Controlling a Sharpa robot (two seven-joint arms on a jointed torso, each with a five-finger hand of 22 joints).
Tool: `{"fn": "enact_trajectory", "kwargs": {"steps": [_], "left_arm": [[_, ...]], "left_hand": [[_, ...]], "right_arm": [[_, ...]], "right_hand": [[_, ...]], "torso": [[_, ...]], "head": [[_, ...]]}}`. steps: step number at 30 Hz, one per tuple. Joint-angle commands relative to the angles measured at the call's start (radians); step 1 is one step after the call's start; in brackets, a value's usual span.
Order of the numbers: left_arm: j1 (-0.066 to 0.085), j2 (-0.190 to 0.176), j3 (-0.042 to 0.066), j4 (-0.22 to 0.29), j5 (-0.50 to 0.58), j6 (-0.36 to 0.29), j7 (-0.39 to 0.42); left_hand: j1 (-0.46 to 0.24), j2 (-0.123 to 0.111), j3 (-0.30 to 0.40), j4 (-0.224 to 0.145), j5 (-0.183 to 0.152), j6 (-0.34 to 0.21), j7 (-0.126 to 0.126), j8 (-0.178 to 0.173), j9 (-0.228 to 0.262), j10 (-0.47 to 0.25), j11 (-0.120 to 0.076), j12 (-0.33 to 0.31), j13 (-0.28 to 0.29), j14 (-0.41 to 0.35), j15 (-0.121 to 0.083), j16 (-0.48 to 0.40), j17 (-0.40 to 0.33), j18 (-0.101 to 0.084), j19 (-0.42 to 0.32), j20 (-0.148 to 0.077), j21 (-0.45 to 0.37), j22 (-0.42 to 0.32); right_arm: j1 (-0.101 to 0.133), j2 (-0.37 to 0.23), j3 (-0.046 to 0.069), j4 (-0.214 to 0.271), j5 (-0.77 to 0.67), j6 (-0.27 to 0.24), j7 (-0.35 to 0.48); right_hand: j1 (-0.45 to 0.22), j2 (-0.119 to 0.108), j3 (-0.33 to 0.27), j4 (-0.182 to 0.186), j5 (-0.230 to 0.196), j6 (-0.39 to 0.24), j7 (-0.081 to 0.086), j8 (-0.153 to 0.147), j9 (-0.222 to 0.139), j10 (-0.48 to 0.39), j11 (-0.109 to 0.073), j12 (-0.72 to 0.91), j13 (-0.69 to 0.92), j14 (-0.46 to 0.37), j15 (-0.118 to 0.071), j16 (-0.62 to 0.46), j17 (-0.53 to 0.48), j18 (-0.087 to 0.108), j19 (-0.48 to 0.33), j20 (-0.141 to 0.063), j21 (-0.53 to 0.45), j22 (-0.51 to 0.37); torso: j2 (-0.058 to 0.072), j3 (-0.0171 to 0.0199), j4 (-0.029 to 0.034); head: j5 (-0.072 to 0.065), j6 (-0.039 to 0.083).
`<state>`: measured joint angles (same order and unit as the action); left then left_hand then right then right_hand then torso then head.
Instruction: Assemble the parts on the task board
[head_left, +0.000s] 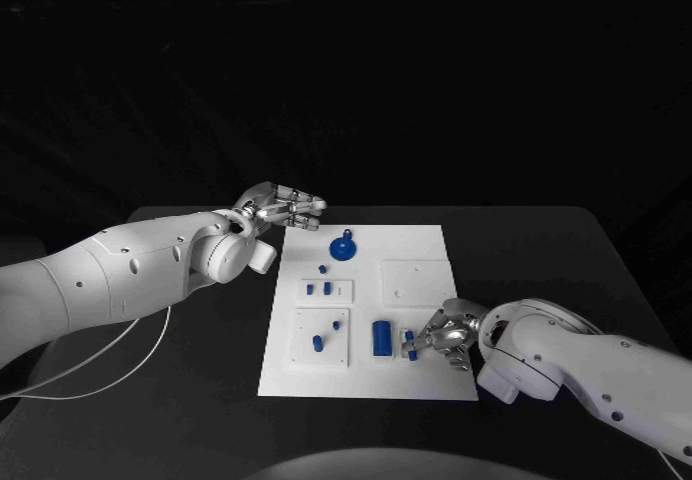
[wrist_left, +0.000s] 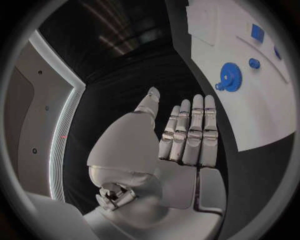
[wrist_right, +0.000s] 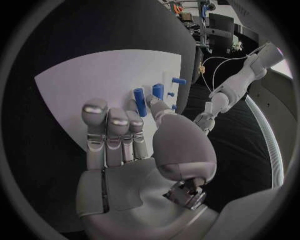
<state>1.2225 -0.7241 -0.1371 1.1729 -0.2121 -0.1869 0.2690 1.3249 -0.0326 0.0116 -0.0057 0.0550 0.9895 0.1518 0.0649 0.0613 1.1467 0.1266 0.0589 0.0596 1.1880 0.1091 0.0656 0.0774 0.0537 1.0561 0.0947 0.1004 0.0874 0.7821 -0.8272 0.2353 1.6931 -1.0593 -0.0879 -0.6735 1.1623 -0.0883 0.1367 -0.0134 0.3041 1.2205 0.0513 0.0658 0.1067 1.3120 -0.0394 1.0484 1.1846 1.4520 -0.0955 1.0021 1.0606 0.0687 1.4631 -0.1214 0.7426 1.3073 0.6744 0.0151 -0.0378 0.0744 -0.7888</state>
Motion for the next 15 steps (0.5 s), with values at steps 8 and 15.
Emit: {"fn": "enact_trajectory", "kwargs": {"steps": [8,15], "left_arm": [[0.000,0.002,0.000,0.001,-0.001,0.014,0.001],[0.000,0.002,0.000,0.000,-0.002,0.014,0.000]], "left_hand": [[-0.001,-0.001,0.002,0.004,-0.003,-0.002,0.001,-0.001,0.002,-0.007,0.000,0.002,0.001,-0.003,0.004,-0.001,0.000,-0.009,-0.005,0.003,-0.002,-0.001],[-0.001,-0.001,0.002,0.004,-0.003,-0.002,0.001,-0.001,0.002,-0.007,0.000,0.002,0.001,-0.003,0.004,-0.001,0.000,-0.009,-0.005,0.003,-0.002,-0.001]], "right_arm": [[-0.001,0.007,0.000,-0.001,-0.013,-0.008,0.014],[-0.001,0.008,0.000,0.006,-0.014,-0.022,0.031]], "right_hand": [[0.005,0.005,-0.089,0.063,-0.006,-0.002,-0.006,-0.002,0.003,0.006,0.000,0.002,-0.002,0.004,-0.002,-0.002,0.003,-0.003,0.058,0.002,-0.003,0.080],[0.017,0.009,-0.105,0.073,-0.009,0.000,-0.007,-0.002,0.005,0.007,0.000,0.003,-0.001,0.004,-0.003,-0.002,0.004,-0.003,0.059,0.001,-0.001,0.079]], "torso": [[0.001,0.0009,-0.0003],[0.001,0.0003,-0.0006]], "head": [[0.003,0.001],[0.007,0.000]]}}
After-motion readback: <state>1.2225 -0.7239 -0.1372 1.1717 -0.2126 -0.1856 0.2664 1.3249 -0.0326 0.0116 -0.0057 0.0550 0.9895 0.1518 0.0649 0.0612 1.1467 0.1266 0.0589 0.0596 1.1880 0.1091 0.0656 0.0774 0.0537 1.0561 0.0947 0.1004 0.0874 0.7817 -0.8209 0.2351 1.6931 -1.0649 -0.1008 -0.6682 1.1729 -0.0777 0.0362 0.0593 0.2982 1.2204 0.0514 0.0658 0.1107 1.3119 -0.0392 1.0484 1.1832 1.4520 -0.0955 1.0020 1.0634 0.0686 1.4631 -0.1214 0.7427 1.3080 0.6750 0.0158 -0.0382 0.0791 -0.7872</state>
